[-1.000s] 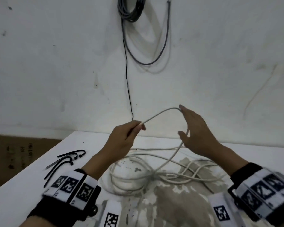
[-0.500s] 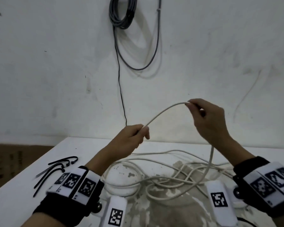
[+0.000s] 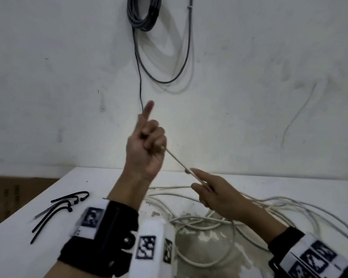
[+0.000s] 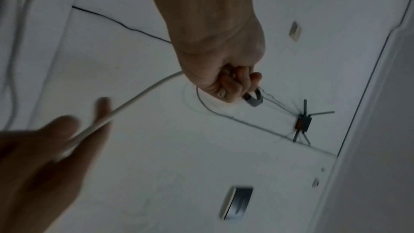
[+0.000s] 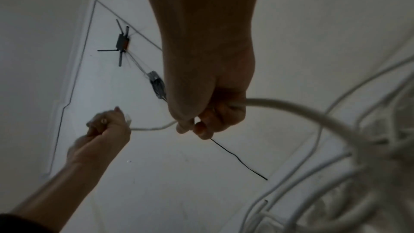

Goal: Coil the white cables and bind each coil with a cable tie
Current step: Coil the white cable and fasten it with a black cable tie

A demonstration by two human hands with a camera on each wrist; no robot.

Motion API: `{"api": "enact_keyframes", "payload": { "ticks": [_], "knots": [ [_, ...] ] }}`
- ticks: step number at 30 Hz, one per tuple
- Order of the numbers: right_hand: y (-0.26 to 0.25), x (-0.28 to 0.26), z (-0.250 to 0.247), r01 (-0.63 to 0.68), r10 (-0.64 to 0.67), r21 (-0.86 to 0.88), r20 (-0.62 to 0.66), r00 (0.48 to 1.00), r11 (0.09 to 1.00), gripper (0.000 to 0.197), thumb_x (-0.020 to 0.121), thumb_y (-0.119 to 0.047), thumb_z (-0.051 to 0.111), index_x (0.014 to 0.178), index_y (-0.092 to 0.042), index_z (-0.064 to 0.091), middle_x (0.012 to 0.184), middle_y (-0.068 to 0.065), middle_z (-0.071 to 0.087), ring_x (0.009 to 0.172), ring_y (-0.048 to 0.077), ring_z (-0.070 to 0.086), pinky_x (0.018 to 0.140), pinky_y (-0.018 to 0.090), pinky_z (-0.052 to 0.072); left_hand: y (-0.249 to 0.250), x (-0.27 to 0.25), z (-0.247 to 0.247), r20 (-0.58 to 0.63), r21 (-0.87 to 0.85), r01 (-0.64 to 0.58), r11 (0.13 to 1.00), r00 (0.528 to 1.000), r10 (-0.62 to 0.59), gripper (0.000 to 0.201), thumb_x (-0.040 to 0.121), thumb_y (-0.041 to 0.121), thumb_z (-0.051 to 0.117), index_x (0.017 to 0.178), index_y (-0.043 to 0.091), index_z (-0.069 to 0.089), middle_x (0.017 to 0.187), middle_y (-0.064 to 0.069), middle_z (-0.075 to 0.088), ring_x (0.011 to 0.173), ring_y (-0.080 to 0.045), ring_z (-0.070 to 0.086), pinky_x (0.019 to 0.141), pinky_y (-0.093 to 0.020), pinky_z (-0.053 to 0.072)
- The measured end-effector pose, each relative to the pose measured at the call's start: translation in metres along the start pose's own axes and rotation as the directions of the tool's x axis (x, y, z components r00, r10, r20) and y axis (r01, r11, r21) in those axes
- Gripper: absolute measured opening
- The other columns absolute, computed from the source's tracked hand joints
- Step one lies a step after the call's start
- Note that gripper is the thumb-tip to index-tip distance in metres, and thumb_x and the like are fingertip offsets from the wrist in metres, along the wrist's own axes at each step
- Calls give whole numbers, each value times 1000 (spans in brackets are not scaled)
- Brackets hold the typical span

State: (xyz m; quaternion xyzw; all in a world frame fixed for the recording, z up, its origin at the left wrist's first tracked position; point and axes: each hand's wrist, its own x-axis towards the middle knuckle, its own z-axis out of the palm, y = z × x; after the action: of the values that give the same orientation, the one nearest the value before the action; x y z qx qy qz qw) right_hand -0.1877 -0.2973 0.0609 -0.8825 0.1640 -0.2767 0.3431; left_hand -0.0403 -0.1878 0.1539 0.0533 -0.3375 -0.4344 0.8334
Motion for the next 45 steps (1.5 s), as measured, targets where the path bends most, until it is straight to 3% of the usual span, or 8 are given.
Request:
{"api": "enact_keyframes", "payload": {
  "ticks": [7,10,17,25,29,33,38,45],
  "knots": [
    [24,-38,-28,-231,227,231,47,973,945,24,97,-19,47,81,-6,59,54,0,43,48,12,45,53,26,38,50,16,-30,-205,64,-318,946,924,324,27,102,16,30,111,2,51,47,8,49,33,-4,34,36,-12,28],
    [19,-29,-39,-111,111,-90,-3,994,990,21,95,-18,50,78,-16,64,52,-7,46,46,4,39,50,17,32,21,13,-32,-126,456,-266,849,925,358,22,101,16,32,111,11,51,66,5,63,52,-4,53,48,-15,38],
    [-20,1,-50,370,-433,-572,28,901,732,28,87,-34,49,86,-18,72,65,-4,69,52,14,58,49,26,46,-53,-15,-36,206,977,-215,-18,956,-210,37,101,16,32,137,13,39,96,-1,68,79,-8,64,73,-12,47],
    [-19,-2,-52,164,-200,-364,-61,978,917,22,86,-35,63,75,-17,67,45,-11,48,44,7,41,49,16,33,-45,-21,-28,181,802,-333,-496,927,-330,27,100,31,29,92,13,47,67,0,49,67,-27,50,63,-38,38],
    [-10,-29,-53,-133,149,-104,161,976,986,34,92,-34,53,65,-16,61,44,-11,48,43,2,41,48,15,34,-15,-8,-36,104,769,-267,-580,949,-299,28,100,28,31,93,14,54,68,13,47,76,-20,50,68,-31,36],
    [1,-40,-81,-230,308,-353,180,934,907,46,89,-48,47,54,-18,53,43,-10,47,42,2,39,50,15,32,17,-4,-50,32,770,-185,-610,967,-252,32,100,31,31,92,11,54,72,9,55,78,-23,55,69,-32,38],
    [-13,-11,-111,-91,-79,-524,-292,953,847,22,93,-26,52,72,-23,59,50,-6,52,55,5,51,52,16,33,4,-15,-45,-31,743,-235,-627,923,-382,56,92,57,20,85,12,53,82,-5,63,77,-23,57,75,-40,45],
    [-28,8,-115,54,-310,-498,-449,838,866,15,93,-23,53,87,-13,62,59,7,53,54,23,46,55,18,33,-20,-22,-25,-53,840,-247,-482,848,-527,35,102,28,28,79,14,52,62,12,46,60,-4,43,58,-14,33]
  ]
}}
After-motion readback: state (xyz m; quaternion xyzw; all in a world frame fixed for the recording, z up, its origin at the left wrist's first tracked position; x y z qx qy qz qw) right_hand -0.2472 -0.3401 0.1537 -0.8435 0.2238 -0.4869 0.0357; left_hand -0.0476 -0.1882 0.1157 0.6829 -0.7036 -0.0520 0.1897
